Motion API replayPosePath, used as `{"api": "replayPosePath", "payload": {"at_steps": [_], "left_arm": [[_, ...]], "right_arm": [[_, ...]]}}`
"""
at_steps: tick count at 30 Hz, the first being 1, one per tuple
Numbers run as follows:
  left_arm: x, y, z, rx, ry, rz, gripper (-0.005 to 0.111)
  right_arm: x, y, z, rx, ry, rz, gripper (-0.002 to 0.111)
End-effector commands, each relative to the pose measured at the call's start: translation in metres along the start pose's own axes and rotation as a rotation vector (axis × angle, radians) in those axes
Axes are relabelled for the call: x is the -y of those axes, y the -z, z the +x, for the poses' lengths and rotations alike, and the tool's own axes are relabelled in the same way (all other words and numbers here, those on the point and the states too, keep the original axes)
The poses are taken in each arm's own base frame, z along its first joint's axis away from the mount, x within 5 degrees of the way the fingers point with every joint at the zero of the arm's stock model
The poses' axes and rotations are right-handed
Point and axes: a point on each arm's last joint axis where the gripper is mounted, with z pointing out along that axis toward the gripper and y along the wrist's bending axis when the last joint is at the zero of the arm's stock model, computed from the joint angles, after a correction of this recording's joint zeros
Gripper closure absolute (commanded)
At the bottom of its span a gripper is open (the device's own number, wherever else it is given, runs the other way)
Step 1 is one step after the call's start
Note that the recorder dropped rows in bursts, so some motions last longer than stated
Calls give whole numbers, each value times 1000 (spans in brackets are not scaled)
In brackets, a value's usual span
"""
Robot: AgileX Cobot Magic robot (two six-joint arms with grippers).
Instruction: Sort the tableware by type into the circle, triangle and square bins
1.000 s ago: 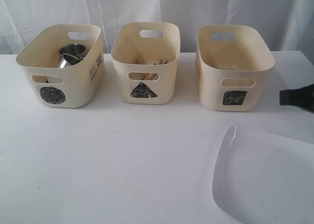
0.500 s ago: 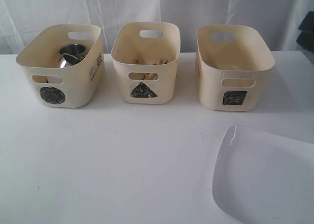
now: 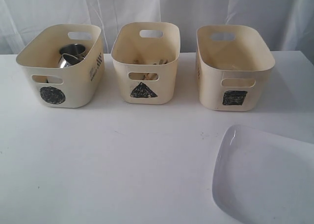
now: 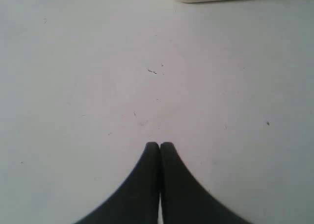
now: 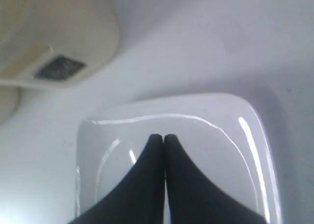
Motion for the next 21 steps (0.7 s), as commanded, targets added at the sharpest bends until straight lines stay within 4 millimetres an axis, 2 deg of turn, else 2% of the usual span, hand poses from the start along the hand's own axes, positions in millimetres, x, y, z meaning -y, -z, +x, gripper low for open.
{"api": "replayPosePath", "payload": {"at_steps": [1, 2, 3, 4, 5, 8, 9, 10, 16, 21], "left_arm": [[1, -1, 4, -17, 6, 4, 107], [1, -1, 4, -17, 6, 4, 107], [1, -1, 4, -17, 6, 4, 107], [1, -1, 4, -17, 6, 4, 107], [1, -1, 4, -17, 6, 4, 107], [1, -1, 4, -17, 6, 4, 107], [1, -1, 4, -17, 6, 4, 107], [1, -1, 4, -17, 6, 4, 107], [1, -1, 4, -17, 6, 4, 107], [1, -1, 4, -17, 6, 4, 107]], "right_arm": [[6, -20, 11, -222, 177, -99, 108], [6, -23, 11, -221, 240, -100, 108], [7, -24, 11, -231, 385, -102, 103], [9, -24, 12, -247, 435, -84, 95], [12, -24, 12, -251, 453, -60, 87], [19, -27, 4, -177, 477, 30, 47], [22, -28, 0, -140, 480, 65, 38], [26, -31, -6, -94, 477, 114, 35], [43, -48, -17, -24, 456, 215, 36], [53, -67, -11, -127, 644, 192, 36]]}}
